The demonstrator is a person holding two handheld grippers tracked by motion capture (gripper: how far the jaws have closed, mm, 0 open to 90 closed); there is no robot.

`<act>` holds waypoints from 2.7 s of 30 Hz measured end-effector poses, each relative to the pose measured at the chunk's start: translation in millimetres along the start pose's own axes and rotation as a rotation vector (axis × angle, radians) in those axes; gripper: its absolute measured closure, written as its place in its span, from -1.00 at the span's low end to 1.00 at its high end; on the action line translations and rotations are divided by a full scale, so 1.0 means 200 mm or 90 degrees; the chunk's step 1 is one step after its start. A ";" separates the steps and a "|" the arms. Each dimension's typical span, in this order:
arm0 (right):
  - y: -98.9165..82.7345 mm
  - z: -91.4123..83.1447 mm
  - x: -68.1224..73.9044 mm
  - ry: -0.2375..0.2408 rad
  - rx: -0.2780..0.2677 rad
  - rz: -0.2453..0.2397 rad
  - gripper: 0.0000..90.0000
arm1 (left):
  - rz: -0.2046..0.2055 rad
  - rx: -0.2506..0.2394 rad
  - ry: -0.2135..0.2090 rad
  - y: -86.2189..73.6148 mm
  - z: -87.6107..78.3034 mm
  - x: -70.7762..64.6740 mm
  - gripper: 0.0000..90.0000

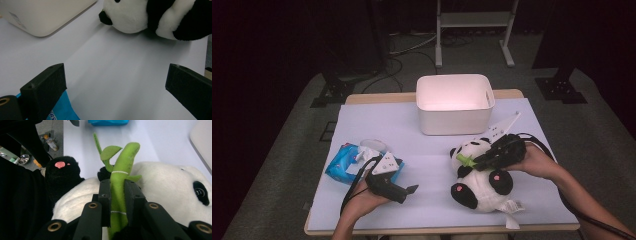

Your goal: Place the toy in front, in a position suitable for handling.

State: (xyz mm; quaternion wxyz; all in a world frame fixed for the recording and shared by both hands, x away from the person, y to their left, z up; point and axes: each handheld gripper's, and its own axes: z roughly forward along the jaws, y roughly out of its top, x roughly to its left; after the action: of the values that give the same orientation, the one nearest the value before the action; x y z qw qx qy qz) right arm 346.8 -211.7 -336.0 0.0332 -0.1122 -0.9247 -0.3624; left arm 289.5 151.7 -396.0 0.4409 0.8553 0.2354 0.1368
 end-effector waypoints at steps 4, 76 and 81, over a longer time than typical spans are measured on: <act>0.03 0.01 0.01 0.016 -0.018 -0.016 0.69 | 0.000 -0.001 0.003 0.00 -0.01 0.00 -0.94; -0.36 -0.01 0.07 -0.046 0.061 0.088 -0.07 | 0.103 0.146 -0.229 0.39 0.53 0.15 -0.69; -0.38 -0.05 0.01 -0.063 0.060 0.100 -0.07 | 0.102 0.147 -0.223 0.38 0.51 0.12 -0.71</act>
State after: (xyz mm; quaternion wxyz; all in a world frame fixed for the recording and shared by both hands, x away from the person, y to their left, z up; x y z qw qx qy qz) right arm 327.3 -272.8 -378.9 0.0214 -0.2006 -0.9295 -0.3088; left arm 376.6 56.6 -391.9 0.3619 0.9268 0.1004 -0.0065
